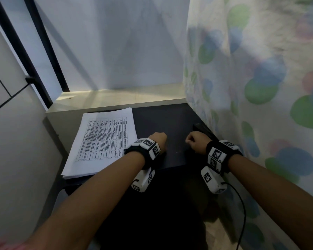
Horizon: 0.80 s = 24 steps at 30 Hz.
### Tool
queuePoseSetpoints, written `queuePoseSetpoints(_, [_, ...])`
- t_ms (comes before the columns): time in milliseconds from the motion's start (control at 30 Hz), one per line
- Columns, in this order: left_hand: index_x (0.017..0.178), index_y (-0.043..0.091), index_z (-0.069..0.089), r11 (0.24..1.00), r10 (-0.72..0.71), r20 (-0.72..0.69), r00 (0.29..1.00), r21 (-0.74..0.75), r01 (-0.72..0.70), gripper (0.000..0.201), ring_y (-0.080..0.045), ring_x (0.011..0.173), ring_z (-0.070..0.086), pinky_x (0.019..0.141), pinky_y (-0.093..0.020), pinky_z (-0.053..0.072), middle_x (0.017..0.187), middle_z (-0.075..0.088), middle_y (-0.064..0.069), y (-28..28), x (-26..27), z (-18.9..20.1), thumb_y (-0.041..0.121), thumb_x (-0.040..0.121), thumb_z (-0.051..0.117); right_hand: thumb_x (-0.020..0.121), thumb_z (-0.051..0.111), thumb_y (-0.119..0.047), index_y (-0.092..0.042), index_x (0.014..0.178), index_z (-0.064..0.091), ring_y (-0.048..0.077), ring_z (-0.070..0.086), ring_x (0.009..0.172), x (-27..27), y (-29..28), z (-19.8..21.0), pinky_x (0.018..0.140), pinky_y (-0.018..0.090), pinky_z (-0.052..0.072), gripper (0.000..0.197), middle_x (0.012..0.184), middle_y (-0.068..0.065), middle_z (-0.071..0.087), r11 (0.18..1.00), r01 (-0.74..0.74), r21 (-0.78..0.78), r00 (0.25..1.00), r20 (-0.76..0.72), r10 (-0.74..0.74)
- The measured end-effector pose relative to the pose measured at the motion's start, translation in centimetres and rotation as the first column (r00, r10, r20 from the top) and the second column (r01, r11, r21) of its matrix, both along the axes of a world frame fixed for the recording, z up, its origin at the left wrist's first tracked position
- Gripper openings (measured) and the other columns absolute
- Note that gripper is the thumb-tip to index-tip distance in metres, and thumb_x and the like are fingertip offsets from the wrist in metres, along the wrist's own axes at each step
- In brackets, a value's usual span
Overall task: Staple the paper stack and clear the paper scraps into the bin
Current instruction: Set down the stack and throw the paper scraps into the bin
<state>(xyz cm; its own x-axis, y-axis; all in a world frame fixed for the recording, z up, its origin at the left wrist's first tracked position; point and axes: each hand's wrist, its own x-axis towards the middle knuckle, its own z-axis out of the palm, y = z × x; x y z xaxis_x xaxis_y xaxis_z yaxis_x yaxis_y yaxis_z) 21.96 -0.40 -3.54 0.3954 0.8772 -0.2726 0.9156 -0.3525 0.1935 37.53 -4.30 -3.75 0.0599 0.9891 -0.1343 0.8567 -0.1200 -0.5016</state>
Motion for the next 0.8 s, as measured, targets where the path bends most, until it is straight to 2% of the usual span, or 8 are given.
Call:
queuePoseSetpoints(100, [0.104,0.006,0.067,0.999,-0.041,0.084,0.996,0.0,0.041,0.028,-0.032,0.102,0.065,0.082,-0.033,0.053,0.11,0.069,-0.014,-0.6,1.0,0.1,0.022,0.081,0.069,0.093,0.047,-0.01,0.014,0.093,0.06,0.03,0.056,0.08,0.5,-0.2,-0.1,0.088,0.045,0.051,0.027,0.081,0.021,0.056,0.998,0.067,-0.02,0.997,-0.039,-0.068])
queuePoseSetpoints(133, [0.102,0.007,0.068,0.999,-0.048,0.097,0.994,-0.002,0.049,0.028,-0.032,0.101,0.066,0.077,-0.032,0.052,0.109,0.07,-0.013,-0.8,1.5,0.1,0.023,0.079,0.071,0.093,0.048,-0.01,0.013,0.089,0.06,0.032,0.058,0.081,0.7,-0.2,-0.3,0.087,0.046,0.053,0.026,0.084,0.024,0.057,0.997,0.073,-0.024,0.996,-0.049,-0.074])
queuePoseSetpoints(200, [0.1,0.007,0.069,0.999,-0.052,0.104,0.993,-0.005,0.053,0.029,-0.031,0.1,0.067,0.072,-0.03,0.051,0.107,0.07,-0.014,-1.1,2.6,0.1,0.023,0.076,0.074,0.093,0.049,-0.012,-0.002,0.081,0.057,0.027,0.058,0.079,1.0,-0.3,-0.6,0.087,0.046,0.053,0.018,0.082,0.016,0.058,0.996,0.085,-0.028,0.994,-0.072,-0.087])
queuePoseSetpoints(300, [0.106,0.002,0.066,1.0,-0.011,0.074,0.997,-0.026,0.013,0.037,-0.033,0.103,0.066,0.072,-0.03,0.049,0.112,0.068,-0.016,-1.3,3.7,0.5,0.023,0.077,0.075,0.093,0.05,-0.012,-0.008,0.077,0.055,0.024,0.059,0.077,1.6,-0.2,-1.1,0.086,0.044,0.055,0.017,0.07,0.003,0.055,0.994,0.109,-0.032,0.988,-0.111,-0.112])
queuePoseSetpoints(433, [0.114,-0.001,0.061,0.996,0.067,0.053,0.996,-0.064,-0.063,0.04,-0.032,0.111,0.062,0.081,-0.03,0.048,0.122,0.063,-0.016,-1.0,4.3,0.5,0.02,0.081,0.071,0.093,0.051,-0.014,-0.008,0.086,0.055,0.023,0.059,0.074,1.8,-0.6,-1.3,0.079,0.035,0.051,0.01,0.087,0.009,0.058,0.992,0.121,-0.022,0.981,-0.149,-0.123])
queuePoseSetpoints(533, [0.116,-0.004,0.057,0.998,0.049,0.048,0.998,-0.054,-0.046,0.035,-0.035,0.111,0.06,0.083,-0.033,0.048,0.123,0.06,-0.02,-1.4,4.6,0.5,0.013,0.086,0.064,0.093,0.05,-0.013,-0.006,0.087,0.059,0.022,0.059,0.075,1.8,-0.7,-1.4,0.082,0.036,0.05,0.013,0.088,0.009,0.059,0.994,0.108,-0.023,0.985,-0.133,-0.11])
queuePoseSetpoints(633, [0.118,-0.007,0.055,0.999,0.001,-0.004,1.0,-0.051,-0.001,0.03,-0.035,0.114,0.059,0.091,-0.037,0.048,0.126,0.058,-0.022,-1.9,5.1,0.2,0.007,0.091,0.054,0.093,0.051,-0.014,-0.011,0.079,0.055,0.027,0.063,0.083,1.6,-0.9,-1.2,0.088,0.04,0.051,0.015,0.092,0.015,0.063,0.993,0.114,-0.025,0.985,-0.129,-0.116])
queuePoseSetpoints(800, [0.124,-0.006,0.054,0.993,-0.068,-0.115,0.991,-0.099,0.057,0.034,-0.034,0.122,0.054,0.099,-0.034,0.044,0.134,0.053,-0.021,-2.7,5.3,0.4,0.006,0.093,0.051,0.092,0.052,-0.014,-0.011,0.086,0.055,0.034,0.063,0.101,1.2,-1.7,-0.9,0.093,0.042,0.049,0.008,0.109,0.019,0.066,0.993,0.116,-0.014,0.986,-0.12,-0.117])
